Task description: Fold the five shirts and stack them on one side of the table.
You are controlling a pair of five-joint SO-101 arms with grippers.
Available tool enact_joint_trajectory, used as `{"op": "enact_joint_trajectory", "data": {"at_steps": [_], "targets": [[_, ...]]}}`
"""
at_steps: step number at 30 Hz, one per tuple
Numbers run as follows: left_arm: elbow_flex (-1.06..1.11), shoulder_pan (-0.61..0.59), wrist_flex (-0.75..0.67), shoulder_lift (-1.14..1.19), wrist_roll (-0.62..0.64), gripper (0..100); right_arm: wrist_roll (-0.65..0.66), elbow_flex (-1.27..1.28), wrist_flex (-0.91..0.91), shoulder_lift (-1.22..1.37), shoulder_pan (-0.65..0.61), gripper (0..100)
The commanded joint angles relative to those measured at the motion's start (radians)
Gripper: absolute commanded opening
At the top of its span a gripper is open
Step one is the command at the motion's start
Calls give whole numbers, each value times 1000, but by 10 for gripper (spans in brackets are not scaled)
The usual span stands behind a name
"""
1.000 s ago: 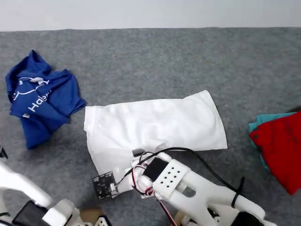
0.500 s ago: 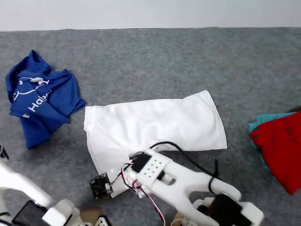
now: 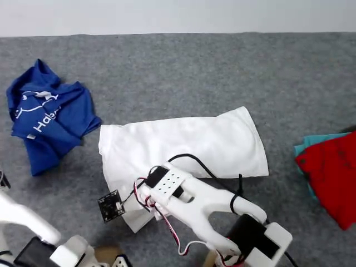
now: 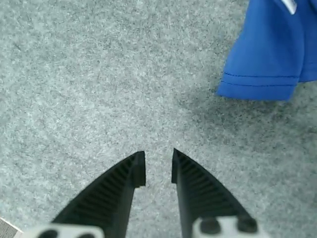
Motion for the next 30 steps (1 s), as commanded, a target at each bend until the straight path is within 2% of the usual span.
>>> {"op": "enact_joint_trajectory", "data": {"at_steps": [1,7,13,22,26,30], "targets": [[-7,-9,-15,-34,6,96,12,-37,2,-1,16,204],[-7,-6,-15,-32,6,96,12,-83,4,-7,50,198],[-7,-3,-14,-32,6,96,11,-181,-4,2,111,76],[-5,-2,-15,-32,6,96,9,-224,-10,4,130,71],[-5,-2,-15,-32,6,96,6,-238,-67,21,145,55],[-4,-2,-12,-32,6,96,2,-362,-27,125,162,56]]}}
